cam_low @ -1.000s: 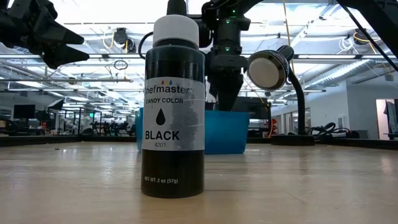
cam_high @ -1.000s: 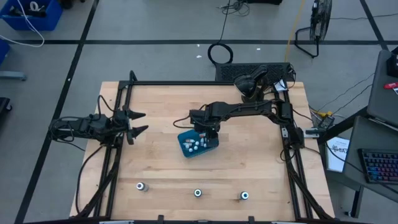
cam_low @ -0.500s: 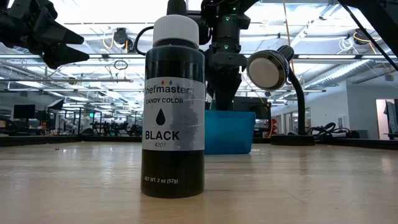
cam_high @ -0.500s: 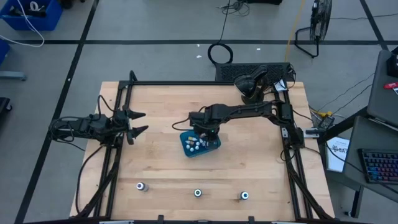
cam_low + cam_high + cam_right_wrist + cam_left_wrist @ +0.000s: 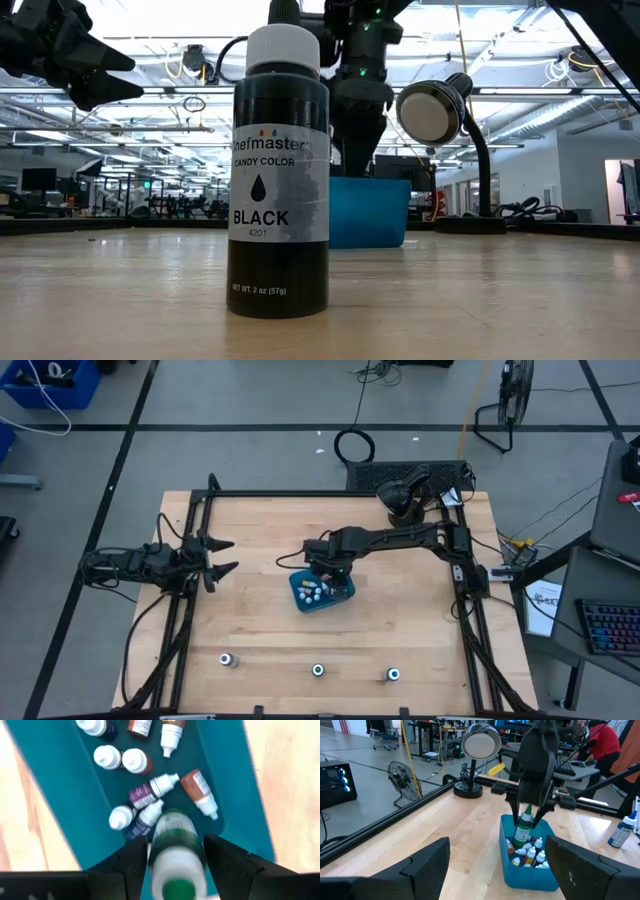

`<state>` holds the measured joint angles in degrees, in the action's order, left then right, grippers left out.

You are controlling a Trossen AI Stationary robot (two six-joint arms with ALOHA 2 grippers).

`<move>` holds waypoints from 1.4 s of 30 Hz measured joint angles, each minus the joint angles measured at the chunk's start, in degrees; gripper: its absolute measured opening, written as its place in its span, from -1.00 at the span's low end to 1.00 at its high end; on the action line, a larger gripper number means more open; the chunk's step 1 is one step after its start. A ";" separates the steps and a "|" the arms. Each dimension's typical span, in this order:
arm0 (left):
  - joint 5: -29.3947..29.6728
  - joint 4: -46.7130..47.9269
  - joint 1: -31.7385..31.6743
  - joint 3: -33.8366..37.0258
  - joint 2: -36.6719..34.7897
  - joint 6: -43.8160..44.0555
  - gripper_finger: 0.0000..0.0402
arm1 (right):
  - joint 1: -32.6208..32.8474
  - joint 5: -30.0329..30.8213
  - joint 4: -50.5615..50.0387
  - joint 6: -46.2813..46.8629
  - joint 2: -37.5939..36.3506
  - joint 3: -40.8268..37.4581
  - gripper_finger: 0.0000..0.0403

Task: Pick & Place food coloring
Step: Put the green food coloring bottle into the blue bin, then put the blue food coloring bottle into the blue bin

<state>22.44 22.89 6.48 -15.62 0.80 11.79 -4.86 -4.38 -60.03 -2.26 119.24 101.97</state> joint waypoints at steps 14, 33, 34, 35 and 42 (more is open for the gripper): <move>0.02 -0.01 -0.01 0.00 0.01 0.00 0.61 | 2.49 -0.37 -20.98 24.36 -17.45 -0.67 -0.09; 0.00 0.00 -0.02 0.00 0.02 0.00 0.61 | 37.05 -14.68 7.78 83.52 -29.03 -26.39 -0.09; 0.00 -0.01 0.00 0.00 0.02 0.00 0.61 | 37.69 -13.70 9.69 84.22 -29.03 -27.52 -0.09; 0.02 0.00 -0.01 0.00 0.02 0.00 0.61 | 38.15 -13.17 11.39 84.74 -29.03 -28.70 -0.09; 0.00 -0.02 -0.02 0.00 0.02 0.00 0.61 | 39.17 -12.00 19.28 85.99 -29.03 -34.85 -0.09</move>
<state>22.44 22.87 6.46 -15.62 0.82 11.79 34.30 -16.38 -40.75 83.73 90.21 67.12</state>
